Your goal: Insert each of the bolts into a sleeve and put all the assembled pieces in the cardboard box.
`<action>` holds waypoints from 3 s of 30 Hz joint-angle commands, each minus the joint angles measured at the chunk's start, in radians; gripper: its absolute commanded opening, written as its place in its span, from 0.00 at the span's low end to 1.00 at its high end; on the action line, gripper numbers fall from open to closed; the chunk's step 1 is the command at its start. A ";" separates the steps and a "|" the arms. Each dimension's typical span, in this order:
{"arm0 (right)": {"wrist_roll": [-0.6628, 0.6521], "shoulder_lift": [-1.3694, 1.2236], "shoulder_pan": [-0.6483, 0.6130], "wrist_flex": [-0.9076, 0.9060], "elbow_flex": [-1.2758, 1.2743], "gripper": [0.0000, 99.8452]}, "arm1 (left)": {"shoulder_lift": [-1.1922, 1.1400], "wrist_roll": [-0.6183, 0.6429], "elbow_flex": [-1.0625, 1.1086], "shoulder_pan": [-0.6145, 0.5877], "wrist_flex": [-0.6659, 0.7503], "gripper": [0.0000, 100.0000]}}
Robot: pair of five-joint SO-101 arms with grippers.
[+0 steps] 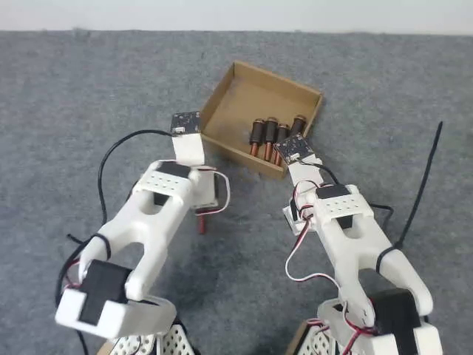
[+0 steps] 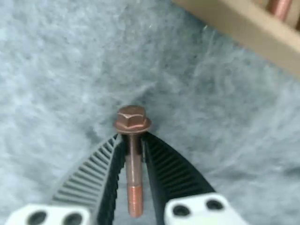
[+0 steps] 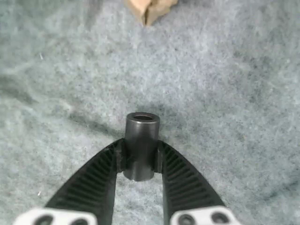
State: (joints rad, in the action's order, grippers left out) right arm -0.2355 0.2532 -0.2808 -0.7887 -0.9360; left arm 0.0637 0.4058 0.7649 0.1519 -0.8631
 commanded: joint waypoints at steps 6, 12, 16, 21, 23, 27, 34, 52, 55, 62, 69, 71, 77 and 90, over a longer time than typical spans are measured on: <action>-0.012 0.013 0.010 0.019 0.012 0.01 | 0.083 -0.361 0.018 -0.060 -0.015 0.01; -0.017 0.016 0.010 0.021 0.011 0.01 | 0.084 -0.364 0.033 -0.147 -0.017 0.01; -0.012 0.022 0.016 0.021 0.011 0.01 | 0.084 -0.364 0.033 -0.265 -0.011 0.01; -0.012 0.024 0.018 0.013 0.037 0.01 | 0.084 -0.364 0.062 -0.336 -0.009 0.01; -0.012 0.024 0.030 -0.008 0.078 0.01 | 0.084 -0.364 0.064 -0.336 -0.009 0.01; -0.012 0.025 0.047 -0.151 0.216 0.01 | 0.084 -0.364 0.065 -0.336 -0.008 0.01; -0.018 0.024 0.111 -0.257 0.391 0.01 | 0.084 -0.364 0.071 -0.338 0.018 0.01; -0.012 0.012 -0.018 0.363 0.192 0.01 | 0.084 -0.365 0.071 -0.338 0.020 0.01; -0.012 0.013 -0.041 0.572 0.127 0.01 | 0.084 -0.365 0.071 -0.338 0.021 0.01; -0.009 0.010 -0.114 0.871 0.035 0.01 | 0.084 -0.365 0.071 -0.338 0.023 0.01; 0.239 -0.143 -0.176 1.282 0.014 0.01 | 0.084 -0.365 0.071 -0.338 0.025 0.01; 0.301 -0.217 -0.177 1.422 0.023 0.01 | 0.084 -0.365 0.071 -0.338 0.025 0.01; 0.308 -0.443 -0.179 1.725 0.066 0.01 | 0.084 -0.365 0.070 -0.338 0.025 0.01; 0.305 -0.627 -0.240 2.193 -0.127 0.01 | 0.083 -0.367 0.071 -0.334 0.049 0.01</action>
State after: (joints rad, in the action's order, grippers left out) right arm 0.0621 -0.3974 -0.4987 1.3042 -1.0188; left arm 0.0867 0.0529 0.8416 -0.1795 -0.8447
